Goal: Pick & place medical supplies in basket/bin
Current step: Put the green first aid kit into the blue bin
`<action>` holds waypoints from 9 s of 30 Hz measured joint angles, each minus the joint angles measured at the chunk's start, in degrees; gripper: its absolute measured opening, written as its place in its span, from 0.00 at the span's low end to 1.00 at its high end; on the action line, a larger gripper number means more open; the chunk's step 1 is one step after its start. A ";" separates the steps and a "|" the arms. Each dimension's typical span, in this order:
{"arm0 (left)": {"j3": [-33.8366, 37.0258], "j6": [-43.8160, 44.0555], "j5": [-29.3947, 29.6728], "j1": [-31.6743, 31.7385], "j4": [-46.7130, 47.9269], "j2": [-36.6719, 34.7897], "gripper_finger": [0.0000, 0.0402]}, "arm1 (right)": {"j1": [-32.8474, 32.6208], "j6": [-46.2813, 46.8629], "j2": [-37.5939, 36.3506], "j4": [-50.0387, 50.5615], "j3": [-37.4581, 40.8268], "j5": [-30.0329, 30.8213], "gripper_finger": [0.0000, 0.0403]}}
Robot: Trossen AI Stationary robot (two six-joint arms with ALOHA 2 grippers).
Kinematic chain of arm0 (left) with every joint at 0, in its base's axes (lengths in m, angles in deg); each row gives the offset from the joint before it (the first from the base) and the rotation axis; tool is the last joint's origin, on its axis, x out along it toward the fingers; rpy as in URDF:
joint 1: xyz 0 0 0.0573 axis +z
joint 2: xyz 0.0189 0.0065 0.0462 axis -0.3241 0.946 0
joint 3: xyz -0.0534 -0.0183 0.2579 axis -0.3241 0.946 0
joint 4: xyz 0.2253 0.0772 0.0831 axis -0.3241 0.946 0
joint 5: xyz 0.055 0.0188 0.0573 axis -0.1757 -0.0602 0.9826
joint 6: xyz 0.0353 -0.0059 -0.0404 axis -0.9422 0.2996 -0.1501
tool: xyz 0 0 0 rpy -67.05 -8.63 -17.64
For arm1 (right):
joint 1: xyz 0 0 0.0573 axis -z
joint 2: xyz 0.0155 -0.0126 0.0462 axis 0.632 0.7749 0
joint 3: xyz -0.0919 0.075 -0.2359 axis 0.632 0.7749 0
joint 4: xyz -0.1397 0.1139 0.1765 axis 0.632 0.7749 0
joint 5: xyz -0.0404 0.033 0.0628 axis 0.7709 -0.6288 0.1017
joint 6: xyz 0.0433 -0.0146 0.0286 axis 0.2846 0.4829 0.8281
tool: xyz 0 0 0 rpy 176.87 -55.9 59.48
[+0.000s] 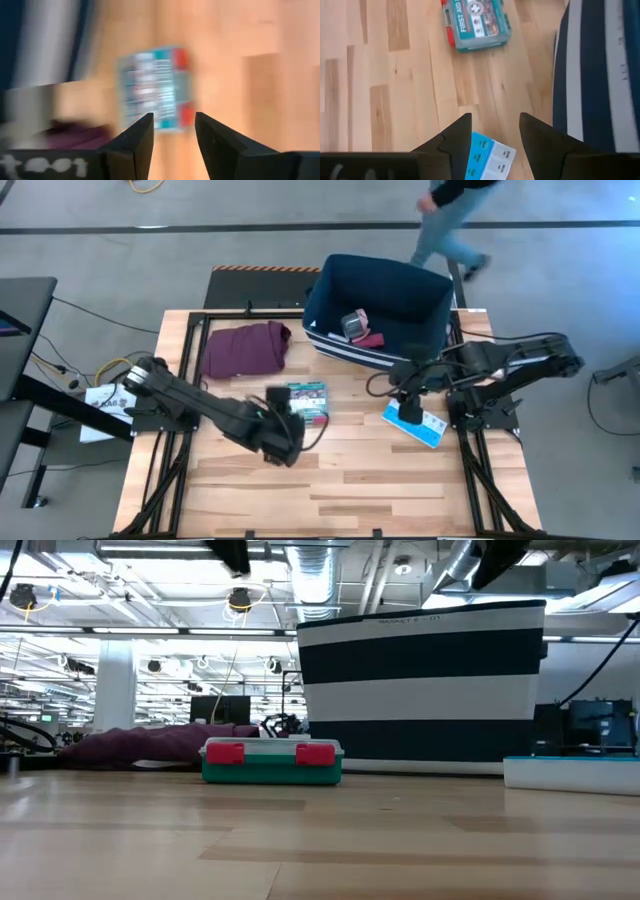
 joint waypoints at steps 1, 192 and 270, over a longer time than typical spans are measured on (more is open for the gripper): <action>3.26 -0.58 -3.80 0.33 -4.65 0.00 0.33 | -0.06 0.03 0.58 0.01 0.00 -0.09 0.39; 23.32 1.39 1.78 13.10 -23.88 9.18 0.22 | -5.06 1.45 5.61 -0.27 -0.04 -0.23 0.39; -31.89 -23.36 -16.15 33.08 -19.97 11.58 0.00 | -24.71 21.74 5.59 4.01 -0.09 7.80 0.39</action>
